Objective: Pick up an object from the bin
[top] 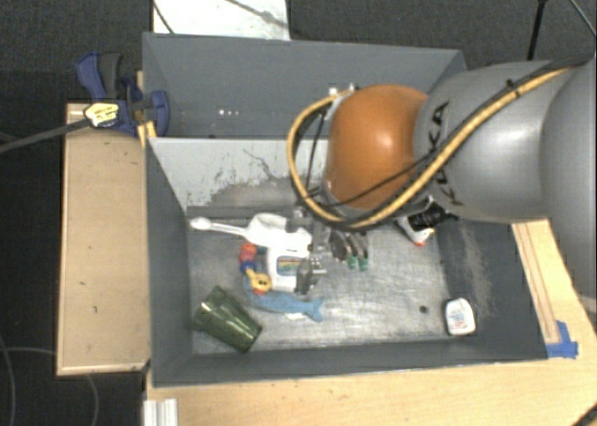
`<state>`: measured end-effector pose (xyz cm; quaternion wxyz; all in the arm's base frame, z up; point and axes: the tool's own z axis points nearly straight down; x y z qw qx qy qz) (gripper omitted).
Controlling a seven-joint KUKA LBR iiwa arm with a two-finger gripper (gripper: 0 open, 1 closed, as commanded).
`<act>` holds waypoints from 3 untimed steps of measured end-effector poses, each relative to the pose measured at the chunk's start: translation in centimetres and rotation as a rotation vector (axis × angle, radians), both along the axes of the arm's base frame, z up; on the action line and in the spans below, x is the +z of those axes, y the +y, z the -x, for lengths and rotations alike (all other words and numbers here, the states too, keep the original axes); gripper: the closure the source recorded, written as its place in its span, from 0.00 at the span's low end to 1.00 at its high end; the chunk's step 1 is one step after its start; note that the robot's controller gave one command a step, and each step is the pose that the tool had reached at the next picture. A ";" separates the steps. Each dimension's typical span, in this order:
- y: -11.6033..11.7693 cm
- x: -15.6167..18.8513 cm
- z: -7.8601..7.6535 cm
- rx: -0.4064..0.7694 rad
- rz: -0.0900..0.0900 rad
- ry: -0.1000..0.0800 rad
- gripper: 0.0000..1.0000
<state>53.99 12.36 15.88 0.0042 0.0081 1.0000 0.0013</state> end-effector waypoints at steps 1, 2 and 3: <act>1.8 -1.2 -3.6 0.169 0.003 0.010 0.00; 2.6 -1.1 -5.1 -0.006 0.001 0.005 0.00; 4.5 -7.8 -5.5 -0.126 -0.008 -0.008 0.00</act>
Offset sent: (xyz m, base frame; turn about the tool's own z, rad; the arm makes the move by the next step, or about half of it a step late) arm 0.0519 0.0315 -0.0199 0.1330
